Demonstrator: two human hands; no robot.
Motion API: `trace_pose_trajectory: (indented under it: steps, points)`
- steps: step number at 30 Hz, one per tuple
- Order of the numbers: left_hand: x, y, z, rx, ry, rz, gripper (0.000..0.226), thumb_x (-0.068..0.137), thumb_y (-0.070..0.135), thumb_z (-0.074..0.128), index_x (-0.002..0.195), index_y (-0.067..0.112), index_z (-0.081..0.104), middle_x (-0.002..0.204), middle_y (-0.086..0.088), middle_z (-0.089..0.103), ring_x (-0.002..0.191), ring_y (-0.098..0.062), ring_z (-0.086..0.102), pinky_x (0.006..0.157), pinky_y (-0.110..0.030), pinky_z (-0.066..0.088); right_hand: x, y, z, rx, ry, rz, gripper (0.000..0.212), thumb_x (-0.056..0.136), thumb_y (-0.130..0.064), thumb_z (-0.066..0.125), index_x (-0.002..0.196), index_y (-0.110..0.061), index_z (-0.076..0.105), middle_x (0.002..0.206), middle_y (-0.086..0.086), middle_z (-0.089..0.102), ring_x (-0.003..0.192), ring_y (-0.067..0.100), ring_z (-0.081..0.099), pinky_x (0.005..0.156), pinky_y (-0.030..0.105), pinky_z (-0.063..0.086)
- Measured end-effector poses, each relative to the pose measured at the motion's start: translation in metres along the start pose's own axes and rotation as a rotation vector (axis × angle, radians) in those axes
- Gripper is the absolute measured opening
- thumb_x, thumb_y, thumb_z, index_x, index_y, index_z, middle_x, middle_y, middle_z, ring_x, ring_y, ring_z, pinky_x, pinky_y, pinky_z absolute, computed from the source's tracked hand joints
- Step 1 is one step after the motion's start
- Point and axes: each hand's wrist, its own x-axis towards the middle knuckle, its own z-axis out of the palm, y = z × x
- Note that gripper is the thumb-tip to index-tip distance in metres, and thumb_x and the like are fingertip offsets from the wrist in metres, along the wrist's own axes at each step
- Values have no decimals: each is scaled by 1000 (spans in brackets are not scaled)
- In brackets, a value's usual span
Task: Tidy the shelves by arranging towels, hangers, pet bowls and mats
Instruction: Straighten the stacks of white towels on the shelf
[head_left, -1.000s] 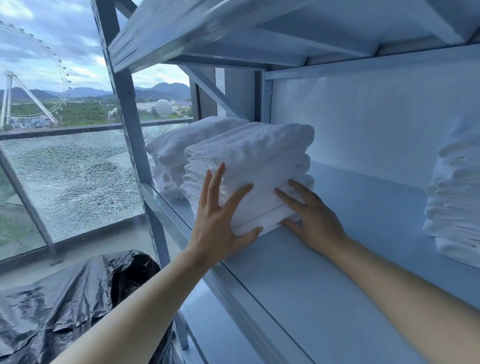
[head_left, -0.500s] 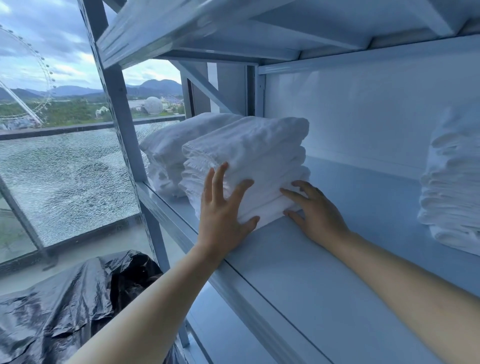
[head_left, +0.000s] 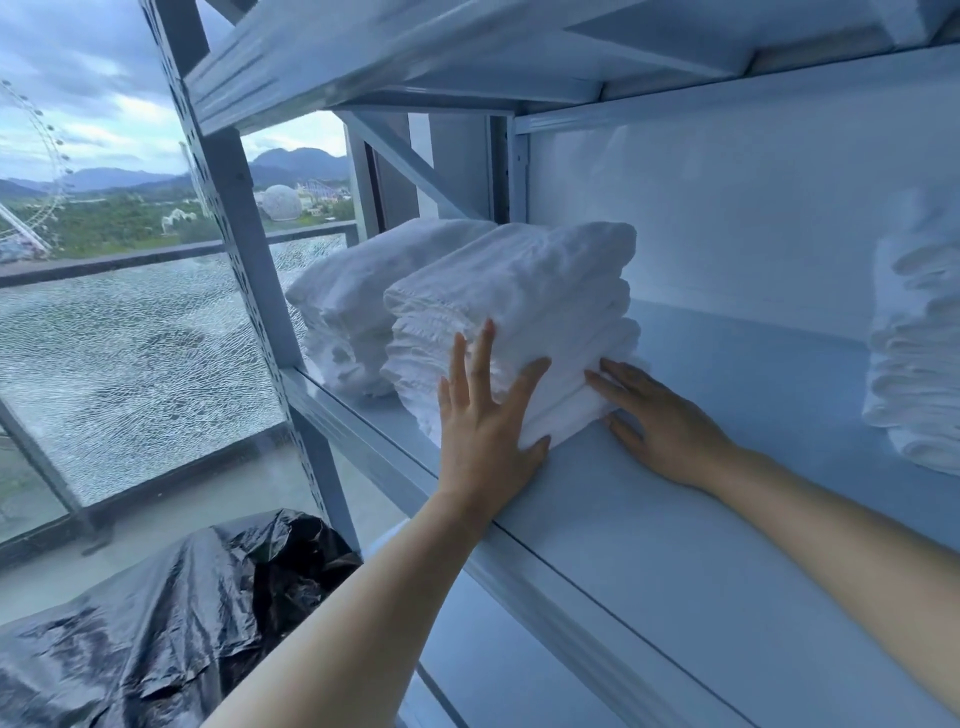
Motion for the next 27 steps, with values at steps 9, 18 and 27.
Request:
trace_pose_trajectory:
  steps: [9, 18, 27]
  points:
    - [-1, -2, -1, 15, 29, -6, 66, 64, 27, 77, 125, 30, 53, 152, -8, 9, 141, -40, 9, 104, -55, 30, -4, 2, 1, 21, 63, 58, 53, 94, -19, 49, 144, -25, 33, 153, -2, 25, 138, 16, 28, 107, 26, 27]
    - [-2, 8, -11, 154, 17, 146, 79, 60, 25, 78, 133, 31, 48, 152, -13, 20, 142, -30, 9, 106, -65, 8, -8, -5, -7, -25, 33, 75, 55, 93, -20, 50, 145, -25, 30, 154, -1, 22, 140, 17, 25, 108, 29, 30]
    - [17, 61, -13, 160, -143, 368, 61, 76, 21, 68, 133, 24, 47, 147, -7, 37, 141, -23, 24, 108, -55, -7, -77, -7, -53, -58, 145, 303, 53, 91, -31, 55, 141, -33, 37, 151, -11, 25, 136, 11, 30, 104, 23, 28]
